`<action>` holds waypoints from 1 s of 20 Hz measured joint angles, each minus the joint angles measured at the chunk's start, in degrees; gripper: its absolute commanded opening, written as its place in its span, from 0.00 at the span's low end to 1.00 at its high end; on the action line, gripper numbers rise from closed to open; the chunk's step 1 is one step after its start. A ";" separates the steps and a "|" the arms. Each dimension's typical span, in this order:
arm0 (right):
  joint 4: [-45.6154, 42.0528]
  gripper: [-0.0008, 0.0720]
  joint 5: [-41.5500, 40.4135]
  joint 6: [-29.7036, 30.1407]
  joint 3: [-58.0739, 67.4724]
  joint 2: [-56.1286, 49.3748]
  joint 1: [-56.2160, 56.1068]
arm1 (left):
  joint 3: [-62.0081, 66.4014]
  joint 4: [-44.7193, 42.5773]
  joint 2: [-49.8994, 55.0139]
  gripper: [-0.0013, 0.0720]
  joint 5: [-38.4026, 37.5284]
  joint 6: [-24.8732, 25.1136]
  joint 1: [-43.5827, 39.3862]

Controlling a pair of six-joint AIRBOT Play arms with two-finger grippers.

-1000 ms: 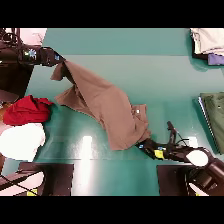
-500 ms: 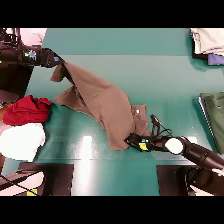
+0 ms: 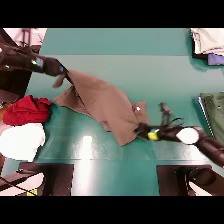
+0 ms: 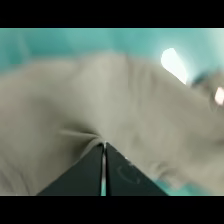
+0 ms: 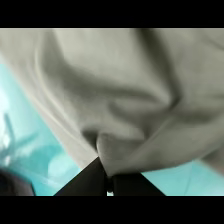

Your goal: Fold the shirts.

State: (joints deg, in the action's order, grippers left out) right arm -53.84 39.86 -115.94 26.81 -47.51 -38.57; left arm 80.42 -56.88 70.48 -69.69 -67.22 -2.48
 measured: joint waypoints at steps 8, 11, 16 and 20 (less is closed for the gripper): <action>-15.87 0.04 25.18 15.67 12.28 12.59 46.75 | -16.57 -5.22 0.02 0.13 1.09 -1.27 -12.35; -11.58 0.04 30.23 23.76 14.78 11.06 57.99 | -18.43 -5.75 0.00 0.68 -0.46 -1.97 -13.20; -6.27 0.04 33.11 29.70 16.04 8.83 63.56 | -20.52 -6.27 0.00 0.68 -2.73 -4.37 -10.14; -5.18 0.04 32.00 31.02 16.26 9.81 62.16 | -27.12 0.94 0.00 0.68 -0.33 -4.90 -4.98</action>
State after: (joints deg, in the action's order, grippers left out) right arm -59.02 71.85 -84.93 43.07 -37.69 23.59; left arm 53.30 -55.94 70.48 -70.02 -72.12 -7.46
